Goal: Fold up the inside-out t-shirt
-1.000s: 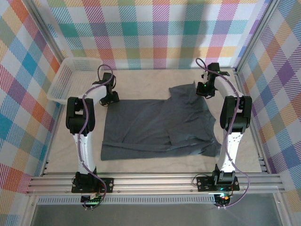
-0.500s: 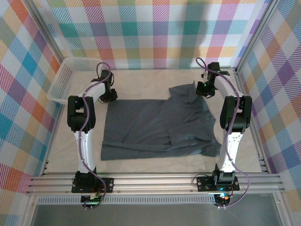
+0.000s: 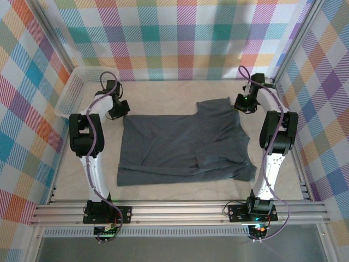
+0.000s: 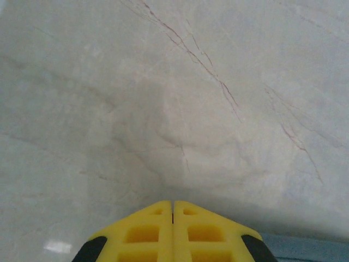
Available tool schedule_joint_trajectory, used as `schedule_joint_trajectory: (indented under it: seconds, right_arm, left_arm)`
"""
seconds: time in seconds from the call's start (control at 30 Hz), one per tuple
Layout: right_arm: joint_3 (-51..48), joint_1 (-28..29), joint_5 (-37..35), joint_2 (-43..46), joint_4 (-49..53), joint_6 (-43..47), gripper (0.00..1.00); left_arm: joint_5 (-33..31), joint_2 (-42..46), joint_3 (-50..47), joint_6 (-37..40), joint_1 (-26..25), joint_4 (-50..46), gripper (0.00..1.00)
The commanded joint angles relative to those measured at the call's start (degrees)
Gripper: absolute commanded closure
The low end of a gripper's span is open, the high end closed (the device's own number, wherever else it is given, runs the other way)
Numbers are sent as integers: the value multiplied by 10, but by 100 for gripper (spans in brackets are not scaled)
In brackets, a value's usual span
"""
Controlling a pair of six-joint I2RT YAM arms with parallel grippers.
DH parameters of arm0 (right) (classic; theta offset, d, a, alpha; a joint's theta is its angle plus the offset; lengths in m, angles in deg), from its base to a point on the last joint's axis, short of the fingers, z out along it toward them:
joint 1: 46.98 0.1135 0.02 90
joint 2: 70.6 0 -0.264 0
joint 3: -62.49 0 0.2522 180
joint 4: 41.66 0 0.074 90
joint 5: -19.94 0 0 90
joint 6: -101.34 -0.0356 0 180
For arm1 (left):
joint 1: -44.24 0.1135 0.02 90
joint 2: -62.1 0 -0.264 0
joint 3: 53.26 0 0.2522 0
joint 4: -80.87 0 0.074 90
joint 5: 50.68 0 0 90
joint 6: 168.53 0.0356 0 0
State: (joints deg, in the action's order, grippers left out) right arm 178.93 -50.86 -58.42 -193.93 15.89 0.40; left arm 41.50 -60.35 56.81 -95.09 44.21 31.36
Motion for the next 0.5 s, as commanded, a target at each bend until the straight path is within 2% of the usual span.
schedule_joint_trajectory:
  seconds: [0.0,0.23,0.37,0.47]
  right_arm:
    - [-2,4,35,-2,-3,-13,100]
    - [2,2,62,49,8,-16,100]
    - [-126,-20,71,129,-64,-61,100]
    - [-229,-47,62,155,-101,-91,100]
  left_arm:
    - [22,31,-17,-15,5,10,100]
    - [34,90,-25,-16,6,-9,100]
    - [11,180,-132,-27,9,13,100]
    - [15,220,-212,-35,14,35,100]
